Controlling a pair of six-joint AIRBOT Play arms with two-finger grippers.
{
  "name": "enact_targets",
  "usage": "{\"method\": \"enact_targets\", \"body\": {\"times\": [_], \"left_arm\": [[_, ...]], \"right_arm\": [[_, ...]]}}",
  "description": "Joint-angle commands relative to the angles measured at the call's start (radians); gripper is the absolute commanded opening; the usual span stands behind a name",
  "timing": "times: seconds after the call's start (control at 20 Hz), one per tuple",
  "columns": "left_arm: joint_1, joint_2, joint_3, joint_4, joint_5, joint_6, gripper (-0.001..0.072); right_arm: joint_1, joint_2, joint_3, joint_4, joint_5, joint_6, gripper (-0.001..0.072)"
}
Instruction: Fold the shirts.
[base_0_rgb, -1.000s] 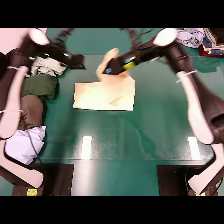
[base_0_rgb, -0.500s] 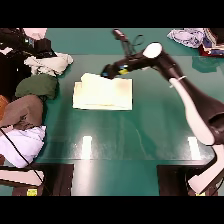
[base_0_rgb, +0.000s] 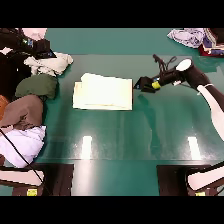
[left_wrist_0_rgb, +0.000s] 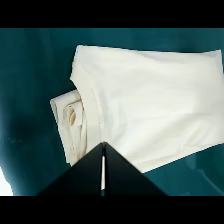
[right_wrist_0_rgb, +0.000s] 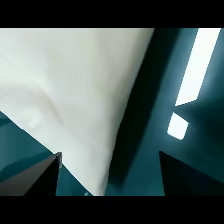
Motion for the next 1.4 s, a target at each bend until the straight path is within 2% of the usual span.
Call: {"method": "enact_targets", "body": {"times": [0.0,0.25,0.3,0.35,0.4,0.45,0.5,0.55,0.6,0.7,0.8,1.2,1.35], "left_arm": [[0.000,0.001,0.000,0.000,0.008,0.003,0.0023],[0.000,0.001,0.000,0.000,0.007,0.004,0.0023],[0.000,0.001,0.000,0.000,0.006,0.006,0.0023],[0.000,0.001,0.000,0.000,0.006,0.006,0.0023],[0.000,0.001,0.000,0.000,0.005,0.006,0.0023],[0.000,0.001,0.000,0.000,0.002,0.006,0.0023],[0.000,0.001,0.000,-0.003,-0.005,0.006,0.0023],[0.000,0.001,0.000,-0.008,-0.014,0.006,0.0023],[0.000,0.001,0.000,-0.016,-0.022,0.006,0.0023],[-0.012,0.001,0.000,-0.026,-0.031,0.006,0.0022],[-0.050,0.001,0.000,-0.025,-0.041,0.006,0.0022],[-0.266,0.001,0.000,-0.025,0.024,0.022,0.0023],[-0.310,0.001,0.000,-0.025,0.053,0.021,0.0022]], "right_arm": [[0.003,-0.022,-0.101,0.142,-0.088,0.011,0.0694],[0.124,-0.172,0.040,0.215,-0.089,0.010,0.0693],[0.148,-0.204,0.084,0.231,-0.088,0.011,0.0664],[0.167,-0.232,0.123,0.238,-0.089,0.011,0.0610],[0.186,-0.257,0.165,0.236,-0.089,0.011,0.0497],[0.198,-0.274,0.200,0.233,-0.089,0.010,0.0360],[0.205,-0.288,0.233,0.226,-0.090,0.007,0.0188],[0.205,-0.290,0.256,0.227,-0.094,-0.005,0.0085],[0.201,-0.289,0.280,0.226,-0.094,-0.008,0.0049],[0.175,-0.277,0.322,0.220,-0.080,-0.021,0.0009],[0.132,-0.228,0.331,0.144,-0.081,-0.020,0.0009],[-0.259,0.108,0.330,-0.377,0.077,0.105,0.0009],[-0.479,0.212,0.325,-0.491,0.133,0.127,0.0009]]}}
